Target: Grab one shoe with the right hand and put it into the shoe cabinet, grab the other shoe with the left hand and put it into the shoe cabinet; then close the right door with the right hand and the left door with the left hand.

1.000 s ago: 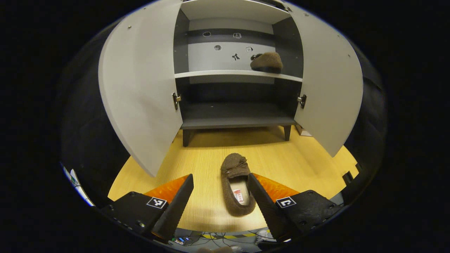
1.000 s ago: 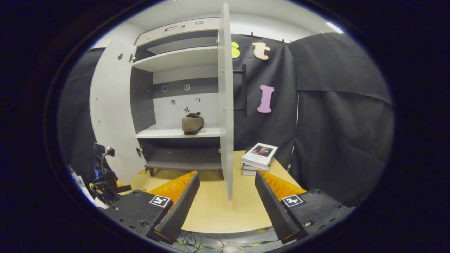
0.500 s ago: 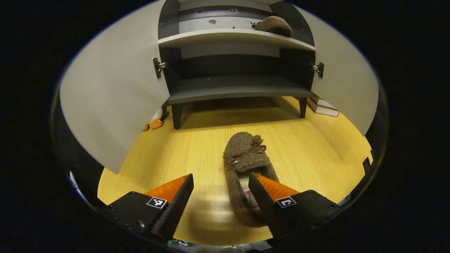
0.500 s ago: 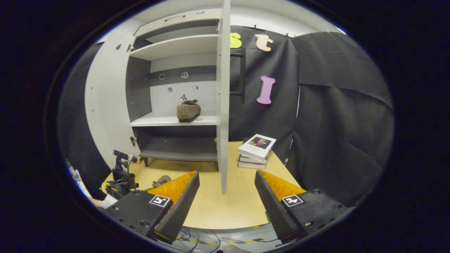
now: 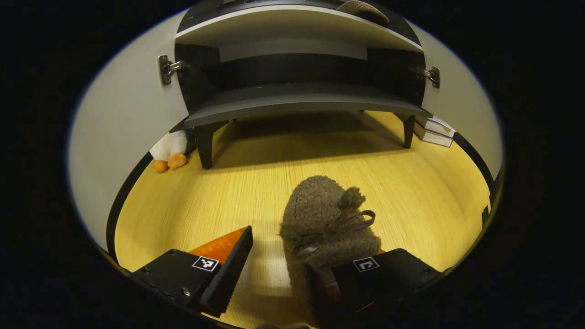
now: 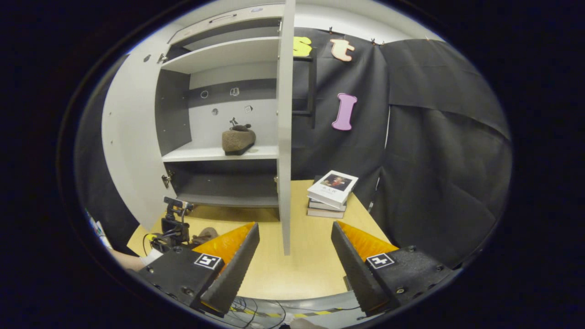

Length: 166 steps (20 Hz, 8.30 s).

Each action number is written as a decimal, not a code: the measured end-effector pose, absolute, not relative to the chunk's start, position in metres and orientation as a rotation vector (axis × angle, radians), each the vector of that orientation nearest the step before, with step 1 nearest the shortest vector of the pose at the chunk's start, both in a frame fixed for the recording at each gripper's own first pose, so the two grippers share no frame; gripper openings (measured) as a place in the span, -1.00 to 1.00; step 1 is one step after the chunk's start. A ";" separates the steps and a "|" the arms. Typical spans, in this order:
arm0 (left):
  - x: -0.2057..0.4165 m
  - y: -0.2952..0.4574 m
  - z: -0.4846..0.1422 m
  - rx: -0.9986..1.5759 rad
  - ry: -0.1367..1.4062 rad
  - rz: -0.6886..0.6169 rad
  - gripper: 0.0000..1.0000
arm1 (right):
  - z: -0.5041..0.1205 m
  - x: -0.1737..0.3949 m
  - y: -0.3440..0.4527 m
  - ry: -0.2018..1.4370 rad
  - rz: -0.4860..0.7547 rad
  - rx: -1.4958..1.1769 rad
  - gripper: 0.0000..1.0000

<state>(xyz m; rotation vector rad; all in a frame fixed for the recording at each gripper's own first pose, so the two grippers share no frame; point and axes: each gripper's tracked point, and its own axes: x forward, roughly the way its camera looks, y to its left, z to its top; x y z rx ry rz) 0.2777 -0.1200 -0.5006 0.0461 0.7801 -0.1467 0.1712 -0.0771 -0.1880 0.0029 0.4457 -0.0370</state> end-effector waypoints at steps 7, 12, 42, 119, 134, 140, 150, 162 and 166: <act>0.286 -0.117 -0.500 0.057 0.765 -0.108 -0.80 | -0.189 0.173 -0.076 0.447 -0.027 0.003 1.00; 0.287 -0.106 -0.454 0.067 0.712 -0.090 -1.00 | -0.176 0.170 -0.073 0.414 -0.005 0.014 0.97; 0.543 -0.146 -0.120 0.069 0.357 0.053 -1.00 | -0.140 0.191 -0.111 0.313 -0.025 0.100 1.00; 0.085 -0.126 -0.048 0.026 0.115 0.182 0.92 | -0.025 0.314 -0.139 0.143 0.125 0.038 0.75; 0.090 -0.049 -0.051 0.029 0.128 0.121 0.93 | -0.031 0.297 0.033 0.146 0.208 0.048 0.98; 0.092 -0.019 -0.048 0.019 0.109 0.084 0.92 | -0.031 0.246 0.046 0.134 0.172 0.038 0.99; 0.137 0.086 -0.030 0.083 0.069 0.163 0.93 | -0.101 0.136 0.031 0.262 0.062 0.022 0.99; 0.217 0.130 -0.020 0.041 0.060 0.183 0.87 | -0.105 0.109 0.008 0.282 0.006 0.042 0.99; 0.218 0.121 -0.017 0.076 0.059 0.182 0.80 | -0.108 0.115 0.017 0.294 0.041 0.044 1.00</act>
